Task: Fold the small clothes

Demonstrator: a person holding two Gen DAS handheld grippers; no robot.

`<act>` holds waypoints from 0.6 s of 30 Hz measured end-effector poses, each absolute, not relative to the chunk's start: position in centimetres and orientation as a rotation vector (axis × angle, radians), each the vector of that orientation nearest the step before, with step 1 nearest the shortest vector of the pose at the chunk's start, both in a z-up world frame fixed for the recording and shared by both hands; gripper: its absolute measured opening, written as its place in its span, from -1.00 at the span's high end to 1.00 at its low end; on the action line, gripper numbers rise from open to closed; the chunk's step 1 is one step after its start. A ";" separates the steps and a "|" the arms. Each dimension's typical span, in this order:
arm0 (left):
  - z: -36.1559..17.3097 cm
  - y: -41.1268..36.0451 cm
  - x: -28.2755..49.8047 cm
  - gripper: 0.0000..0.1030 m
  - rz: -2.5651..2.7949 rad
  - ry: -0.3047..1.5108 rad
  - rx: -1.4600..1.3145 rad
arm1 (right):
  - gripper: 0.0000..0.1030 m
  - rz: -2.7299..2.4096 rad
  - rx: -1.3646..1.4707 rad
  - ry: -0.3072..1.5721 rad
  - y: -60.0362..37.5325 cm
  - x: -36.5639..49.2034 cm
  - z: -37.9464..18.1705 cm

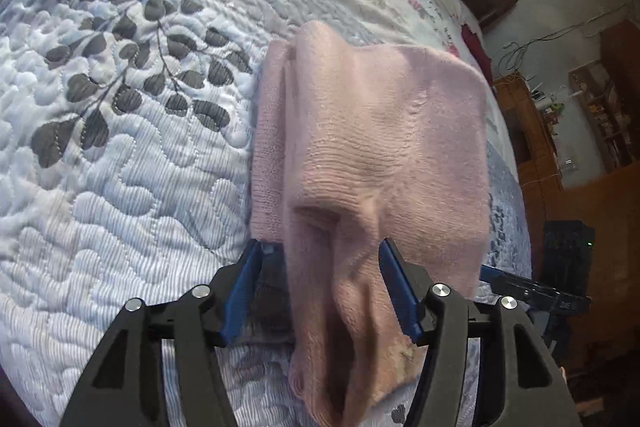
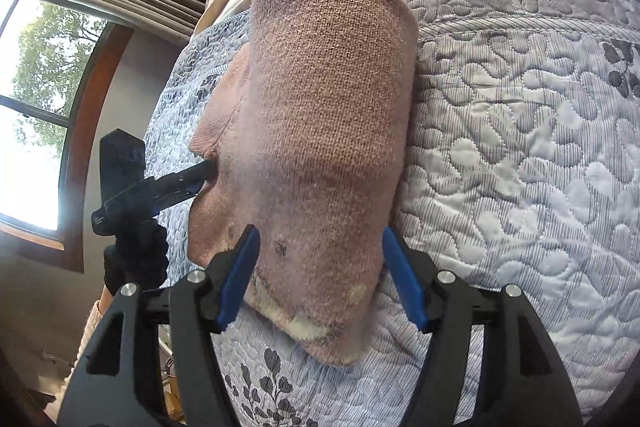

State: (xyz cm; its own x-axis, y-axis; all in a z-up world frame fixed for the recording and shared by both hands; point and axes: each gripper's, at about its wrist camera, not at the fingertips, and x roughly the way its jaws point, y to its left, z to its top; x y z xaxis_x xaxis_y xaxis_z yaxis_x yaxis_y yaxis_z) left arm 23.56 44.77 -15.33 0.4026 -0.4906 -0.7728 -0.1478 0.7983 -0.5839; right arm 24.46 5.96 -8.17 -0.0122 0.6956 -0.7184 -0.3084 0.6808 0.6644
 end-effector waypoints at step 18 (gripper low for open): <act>-17.6 39.5 26.1 0.24 -0.508 1.181 -0.666 | -0.17 0.851 0.494 1.421 9.7 27.2 -13.3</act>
